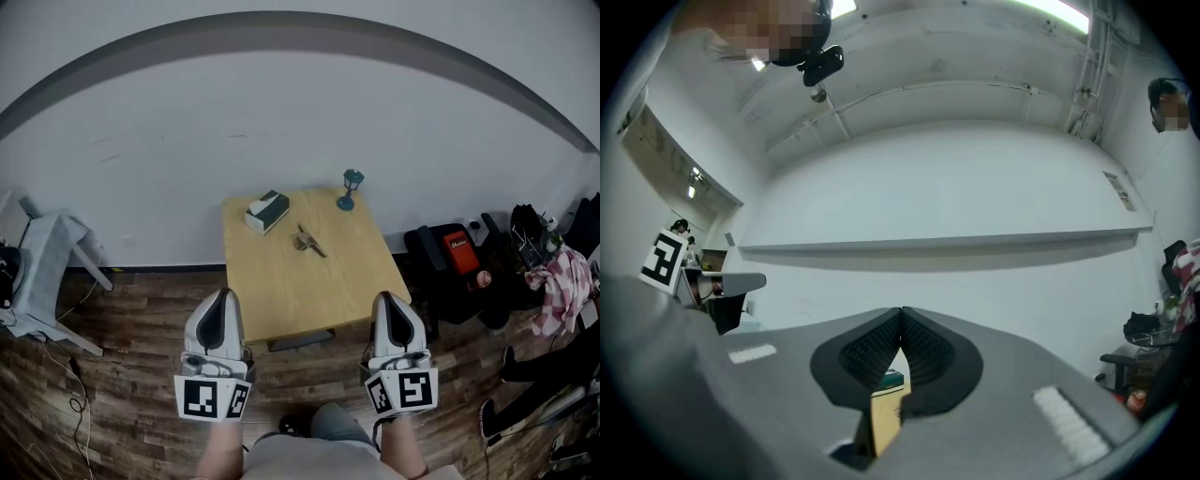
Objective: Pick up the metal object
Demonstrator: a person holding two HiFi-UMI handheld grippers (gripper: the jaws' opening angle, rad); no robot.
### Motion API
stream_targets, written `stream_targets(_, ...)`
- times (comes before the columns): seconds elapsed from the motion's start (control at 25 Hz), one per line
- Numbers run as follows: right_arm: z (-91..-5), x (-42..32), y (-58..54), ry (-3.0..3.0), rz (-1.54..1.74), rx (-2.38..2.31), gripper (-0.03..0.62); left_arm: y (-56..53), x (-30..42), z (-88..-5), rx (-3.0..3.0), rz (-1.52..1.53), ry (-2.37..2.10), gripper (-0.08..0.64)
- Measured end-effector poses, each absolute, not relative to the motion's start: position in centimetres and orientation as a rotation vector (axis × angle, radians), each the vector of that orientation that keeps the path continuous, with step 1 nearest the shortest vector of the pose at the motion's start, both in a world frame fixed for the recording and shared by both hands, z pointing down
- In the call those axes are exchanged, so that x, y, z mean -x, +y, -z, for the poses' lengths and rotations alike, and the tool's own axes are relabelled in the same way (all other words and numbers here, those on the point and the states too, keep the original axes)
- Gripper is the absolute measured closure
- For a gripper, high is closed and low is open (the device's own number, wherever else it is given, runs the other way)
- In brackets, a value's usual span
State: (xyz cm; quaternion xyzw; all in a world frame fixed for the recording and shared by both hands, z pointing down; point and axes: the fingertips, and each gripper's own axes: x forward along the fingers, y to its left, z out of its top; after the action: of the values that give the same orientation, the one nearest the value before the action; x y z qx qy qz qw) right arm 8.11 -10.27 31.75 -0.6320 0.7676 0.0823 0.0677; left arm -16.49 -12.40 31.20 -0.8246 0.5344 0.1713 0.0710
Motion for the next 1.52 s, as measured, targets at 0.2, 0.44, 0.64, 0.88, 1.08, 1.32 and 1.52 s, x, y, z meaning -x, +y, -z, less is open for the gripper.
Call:
stream_targets(0.2, -32.2, -9.0, -11.8, 2.300, -0.239, 1.939, 0.591, -14.3, 15.5, -31.9, 2.519, -0.510, 1.587, 0.558)
stream_targets(0.44, -31.8, -9.4, -15.3, 2.313, -0.255, 1.917, 0.591, -17.5, 15.2, -32.1, 2.507, -0.496, 1.611, 0.558)
stream_targets(0.64, -31.7, -9.7, -19.4, 2.337, -0.258, 1.881, 0.591, -21.1, 14.6, -31.8, 2.490, -0.482, 1.629, 0.558)
stream_targets(0.88, -31.0, -10.9, -25.2, 2.366, -0.262, 1.825, 0.591, -25.9, 13.1, -31.2, 2.452, -0.468, 1.663, 0.558)
stream_targets(1.08, -30.7, -12.0, -29.5, 2.395, -0.257, 1.783, 0.591, -29.4, 11.9, -30.8, 2.422, -0.463, 1.696, 0.558)
stream_targets(1.32, -30.5, -13.3, -33.9, 2.421, -0.240, 1.738, 0.591, -32.7, 10.3, -30.6, 2.403, -0.437, 1.720, 0.558)
stream_targets(1.52, -30.9, -13.4, -37.0, 2.463, -0.220, 1.691, 0.591, -35.0, 9.7, -30.8, 2.385, -0.414, 1.750, 0.558)
